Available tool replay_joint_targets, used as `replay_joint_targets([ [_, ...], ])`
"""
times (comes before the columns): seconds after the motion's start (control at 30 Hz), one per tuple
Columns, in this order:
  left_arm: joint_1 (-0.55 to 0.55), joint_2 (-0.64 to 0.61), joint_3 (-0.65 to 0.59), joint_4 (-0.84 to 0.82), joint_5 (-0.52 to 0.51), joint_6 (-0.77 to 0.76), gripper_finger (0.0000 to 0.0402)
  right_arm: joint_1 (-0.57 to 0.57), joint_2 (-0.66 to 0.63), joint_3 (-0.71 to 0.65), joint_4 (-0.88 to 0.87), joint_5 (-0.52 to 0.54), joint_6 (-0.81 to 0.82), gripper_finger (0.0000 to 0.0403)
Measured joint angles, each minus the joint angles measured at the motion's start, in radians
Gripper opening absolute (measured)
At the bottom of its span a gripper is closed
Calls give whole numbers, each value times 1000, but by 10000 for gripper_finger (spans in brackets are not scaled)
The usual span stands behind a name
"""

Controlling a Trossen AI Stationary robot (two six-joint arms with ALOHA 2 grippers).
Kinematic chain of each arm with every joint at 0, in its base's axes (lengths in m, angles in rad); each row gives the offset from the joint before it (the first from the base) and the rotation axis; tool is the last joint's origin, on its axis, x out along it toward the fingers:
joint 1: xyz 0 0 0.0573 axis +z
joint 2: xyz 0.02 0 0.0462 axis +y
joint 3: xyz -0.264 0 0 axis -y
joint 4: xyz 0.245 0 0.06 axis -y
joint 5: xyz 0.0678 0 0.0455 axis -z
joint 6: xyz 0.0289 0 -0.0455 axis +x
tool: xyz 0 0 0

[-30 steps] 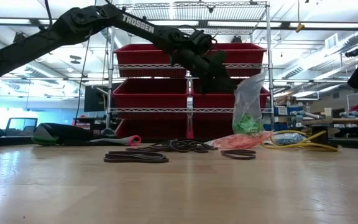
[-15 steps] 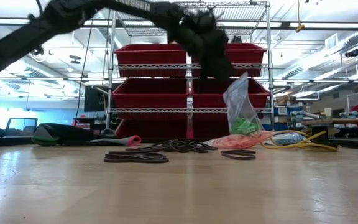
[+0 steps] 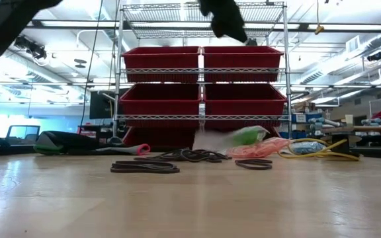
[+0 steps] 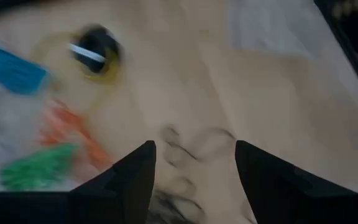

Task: Sort rubber bands
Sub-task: Open the transparent zip bag

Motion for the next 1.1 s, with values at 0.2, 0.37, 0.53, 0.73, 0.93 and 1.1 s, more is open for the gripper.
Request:
replay_joint_targets([
  [0.2, -121, -3, -36, -99, -7, -2, 227, 0, 0, -92, 113, -9, 0, 155],
  [0.37, -223, -3, -139, -85, -7, -2, 227, -1, 0, -182, 227, -44, 1, 183],
  [0.53, -316, -2, -304, 38, -7, -10, 227, -2, -10, -272, 336, -51, 0, 189],
  [0.73, -371, -1, -491, 221, -7, -86, 227, -22, -9, -297, 352, -60, -21, 153],
  [0.93, -374, -4, -569, 312, 97, -163, 227, -53, -5, -299, 333, -58, -110, 33],
  [1.1, -378, -39, -580, 331, 54, -191, 227, -86, -4, -297, 342, -31, -177, 6],
])
